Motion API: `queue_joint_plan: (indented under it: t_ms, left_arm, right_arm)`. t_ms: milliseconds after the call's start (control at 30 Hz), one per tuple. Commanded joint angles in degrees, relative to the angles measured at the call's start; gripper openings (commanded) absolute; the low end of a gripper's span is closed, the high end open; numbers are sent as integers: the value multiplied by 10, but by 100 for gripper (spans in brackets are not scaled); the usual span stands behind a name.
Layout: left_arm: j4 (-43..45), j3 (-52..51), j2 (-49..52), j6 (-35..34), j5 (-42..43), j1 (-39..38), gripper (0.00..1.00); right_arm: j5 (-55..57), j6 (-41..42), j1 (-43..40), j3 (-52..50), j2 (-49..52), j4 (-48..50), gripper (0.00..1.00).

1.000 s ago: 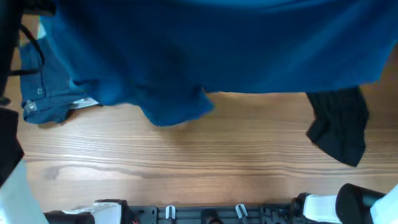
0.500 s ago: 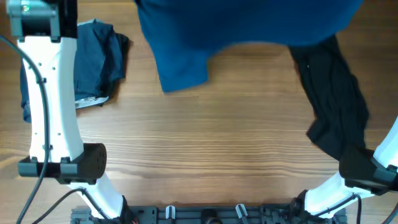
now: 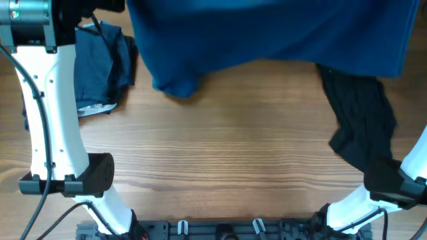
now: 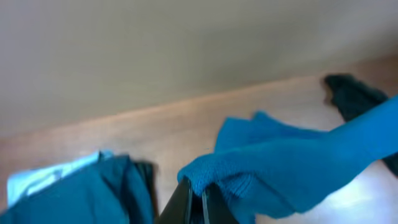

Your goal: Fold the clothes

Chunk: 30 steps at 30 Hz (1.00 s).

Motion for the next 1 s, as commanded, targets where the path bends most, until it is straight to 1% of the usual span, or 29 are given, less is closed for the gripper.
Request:
queue_joint_plan:
  t_ms: [0, 100, 167, 200, 300, 367, 400, 433, 467, 500, 600, 633, 733, 767, 867, 967]
  left_arm:
    - [-42, 6, -11, 12, -4, 5, 4]
    - [-48, 6, -19, 12, -9, 5, 4]
    - [-62, 6, -41, 12, -21, 9, 4]
    - [-80, 6, -56, 5, -21, 13, 4]
    - [-126, 6, -75, -3, -21, 15, 4]
    - [-178, 6, -78, -3, -21, 15, 4]
    - [-200, 6, -78, -3, -21, 15, 4]
    - [-226, 5, -77, -7, -21, 15, 4]
    - [-226, -4, -78, -30, -15, 15, 4]
    - [-226, -9, -78, -34, -10, 15, 4]
    - [-226, -41, -78, -34, -8, 16, 4]
    - [-226, -64, -78, -37, -8, 17, 4]
    - [-226, -129, -78, -80, -8, 17, 4]
    - [-226, -159, -78, -79, -6, 17, 4]
    - [-226, -243, -78, -83, -4, 17, 4]
    - [-226, -301, -89, -92, 5, 12, 4]
  right_arm:
    - [-19, -18, -1, 8, -4, -50, 4]
    - [-85, -41, -1, 8, -6, -109, 4]
    - [-94, -44, -1, 8, -14, -158, 4]
    - [-93, -54, -1, 8, -26, -199, 4]
    - [-88, -52, -1, 8, -57, -278, 4]
    - [-71, -47, -1, 8, -79, -363, 5]
    - [-64, -44, 0, -4, -90, -369, 4]
    - [-54, -21, 0, -24, -110, -369, 4]
    - [-43, -18, 0, -45, -125, -369, 4]
    - [-28, -6, 0, -76, -142, -369, 4]
    - [-20, -6, 0, -177, -183, -369, 4]
    - [2, 5, 0, -226, -206, -369, 4]
    - [76, 34, 0, -329, -278, -369, 4]
    - [87, 39, 0, -362, -301, -369, 4]
    - [83, 69, 0, -476, -358, -369, 4]
    - [54, 71, 0, -565, -381, -369, 4]
